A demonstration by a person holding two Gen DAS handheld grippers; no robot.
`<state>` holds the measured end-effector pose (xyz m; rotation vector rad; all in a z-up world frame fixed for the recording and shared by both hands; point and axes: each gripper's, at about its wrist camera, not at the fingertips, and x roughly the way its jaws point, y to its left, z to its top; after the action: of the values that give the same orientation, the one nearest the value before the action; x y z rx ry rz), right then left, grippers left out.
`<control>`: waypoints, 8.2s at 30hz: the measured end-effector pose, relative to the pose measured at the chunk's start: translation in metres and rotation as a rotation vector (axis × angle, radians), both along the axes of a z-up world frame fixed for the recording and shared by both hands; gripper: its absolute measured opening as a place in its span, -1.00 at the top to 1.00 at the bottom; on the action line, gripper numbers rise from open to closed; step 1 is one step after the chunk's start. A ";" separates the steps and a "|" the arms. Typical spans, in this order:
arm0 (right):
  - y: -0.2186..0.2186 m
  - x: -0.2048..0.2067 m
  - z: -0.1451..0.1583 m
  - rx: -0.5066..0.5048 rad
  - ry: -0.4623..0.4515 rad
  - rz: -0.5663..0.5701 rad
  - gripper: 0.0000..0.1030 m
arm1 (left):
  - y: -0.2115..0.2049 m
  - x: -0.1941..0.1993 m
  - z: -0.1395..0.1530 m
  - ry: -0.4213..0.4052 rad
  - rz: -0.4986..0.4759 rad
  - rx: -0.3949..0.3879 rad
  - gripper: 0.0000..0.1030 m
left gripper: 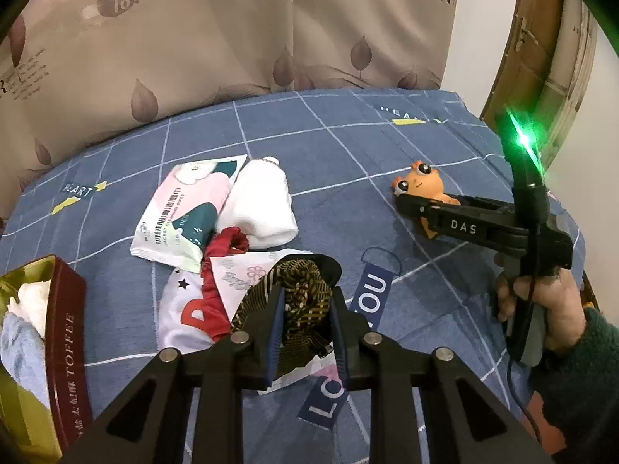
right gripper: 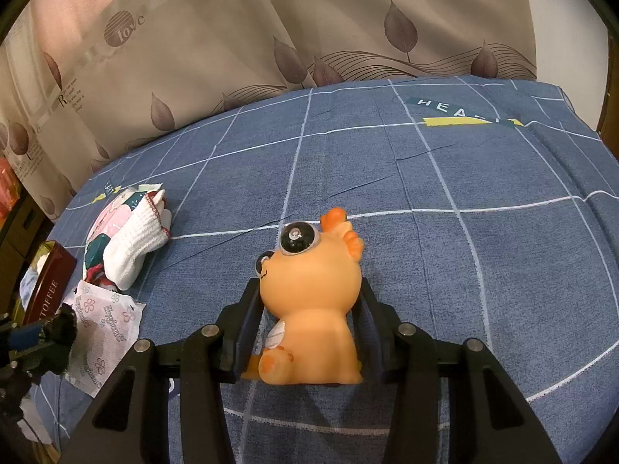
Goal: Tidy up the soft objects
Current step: 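Grasp the dark braided hair tie with the left gripper while the right gripper holds the orange toy, then carry the braided hair tie with the left gripper into the tin and open, then carry the orange plush toy with the right gripper into the tin and open, then grasp the printed tissue pack with the right gripper and lift it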
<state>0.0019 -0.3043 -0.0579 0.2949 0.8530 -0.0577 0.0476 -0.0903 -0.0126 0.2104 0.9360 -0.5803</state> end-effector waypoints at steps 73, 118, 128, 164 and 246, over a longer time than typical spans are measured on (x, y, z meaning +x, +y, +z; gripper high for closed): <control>0.009 0.003 -0.001 -0.086 0.030 0.015 0.08 | 0.304 0.037 -0.018 -0.017 0.691 0.192 0.35; 0.041 0.002 0.014 -0.248 0.029 0.031 0.28 | 0.366 -0.052 0.018 -0.154 0.962 0.044 0.12; 0.089 0.006 0.048 -0.197 -0.036 0.128 0.28 | 0.380 -0.055 0.018 -0.121 1.028 -0.006 0.12; 0.425 -0.003 0.054 -0.143 -0.068 0.858 0.27 | 0.434 -0.062 0.017 -0.093 1.188 -0.033 0.11; 0.127 0.002 0.003 -0.217 0.084 0.172 -0.47 | 0.397 -0.062 0.024 -0.186 1.098 0.049 0.11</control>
<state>0.0037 -0.1772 -0.0549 0.0149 0.9442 -0.0016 -0.0148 0.3066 0.0117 -0.2126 0.7462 0.4692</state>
